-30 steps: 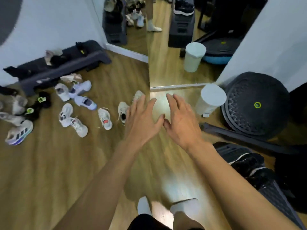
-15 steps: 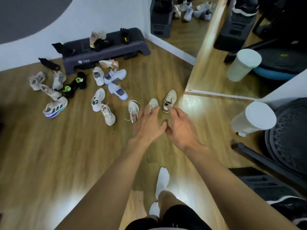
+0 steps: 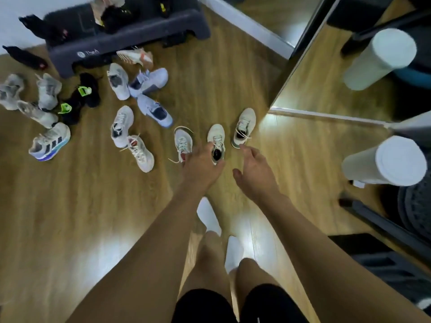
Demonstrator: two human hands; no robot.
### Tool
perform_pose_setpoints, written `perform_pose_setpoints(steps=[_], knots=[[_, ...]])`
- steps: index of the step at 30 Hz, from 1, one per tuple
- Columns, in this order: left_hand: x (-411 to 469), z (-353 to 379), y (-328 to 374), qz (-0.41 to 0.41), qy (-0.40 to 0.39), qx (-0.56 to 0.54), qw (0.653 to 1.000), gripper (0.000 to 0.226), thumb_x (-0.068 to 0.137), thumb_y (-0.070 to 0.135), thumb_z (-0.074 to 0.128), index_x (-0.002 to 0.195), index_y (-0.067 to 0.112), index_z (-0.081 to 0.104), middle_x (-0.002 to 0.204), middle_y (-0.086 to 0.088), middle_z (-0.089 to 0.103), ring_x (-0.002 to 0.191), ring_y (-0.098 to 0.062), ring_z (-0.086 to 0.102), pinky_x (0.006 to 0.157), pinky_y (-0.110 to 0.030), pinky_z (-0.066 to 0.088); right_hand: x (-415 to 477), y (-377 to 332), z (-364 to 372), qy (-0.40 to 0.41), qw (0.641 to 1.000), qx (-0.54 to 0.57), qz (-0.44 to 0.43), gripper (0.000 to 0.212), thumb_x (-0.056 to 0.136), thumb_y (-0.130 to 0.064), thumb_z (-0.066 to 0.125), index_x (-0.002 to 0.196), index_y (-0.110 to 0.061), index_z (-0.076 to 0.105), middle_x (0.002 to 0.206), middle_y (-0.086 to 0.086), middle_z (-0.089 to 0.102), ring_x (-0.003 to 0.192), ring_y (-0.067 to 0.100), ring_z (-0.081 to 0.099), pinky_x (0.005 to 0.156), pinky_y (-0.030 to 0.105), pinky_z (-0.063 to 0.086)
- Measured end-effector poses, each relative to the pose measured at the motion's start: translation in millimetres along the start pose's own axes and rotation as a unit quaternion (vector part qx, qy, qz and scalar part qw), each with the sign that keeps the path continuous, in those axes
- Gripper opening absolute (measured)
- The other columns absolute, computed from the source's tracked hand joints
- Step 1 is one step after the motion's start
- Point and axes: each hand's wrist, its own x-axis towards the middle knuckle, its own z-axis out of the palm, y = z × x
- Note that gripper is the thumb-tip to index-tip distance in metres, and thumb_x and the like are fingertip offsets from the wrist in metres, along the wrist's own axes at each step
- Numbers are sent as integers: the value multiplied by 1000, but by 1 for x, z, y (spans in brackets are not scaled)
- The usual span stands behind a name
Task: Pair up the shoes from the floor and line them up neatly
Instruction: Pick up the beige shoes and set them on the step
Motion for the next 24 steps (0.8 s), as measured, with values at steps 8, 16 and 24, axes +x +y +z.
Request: perform_pose_setpoints(steps=[8, 16, 24], knots=[[184, 136, -59, -61, -41, -11, 997, 67, 71, 54, 34, 129, 21, 45, 123, -9, 59, 110, -33, 59, 86, -48, 50, 156, 66, 113, -54, 998, 24, 33, 51, 91, -19, 57, 138, -7, 42, 134, 17, 50, 118, 33, 50, 91, 35, 41], [343, 301, -154, -38, -103, 71, 991, 66, 83, 34, 62, 141, 19, 34, 136, -12, 51, 117, -32, 56, 92, -47, 50, 327, 163, 273, -151, 987, 26, 39, 36, 91, -16, 55, 124, -3, 48, 102, 5, 59, 93, 21, 59, 61, 20, 37], [444, 386, -198, 60, -227, 206, 950, 106, 86, 19, 65, 150, 26, -19, 158, -23, 2, 114, -37, 56, 87, -40, 54, 422, 241, 375, -210, 974, -64, -53, 32, 94, -24, 52, 121, -7, 49, 101, 2, 57, 88, 16, 55, 68, 25, 38]])
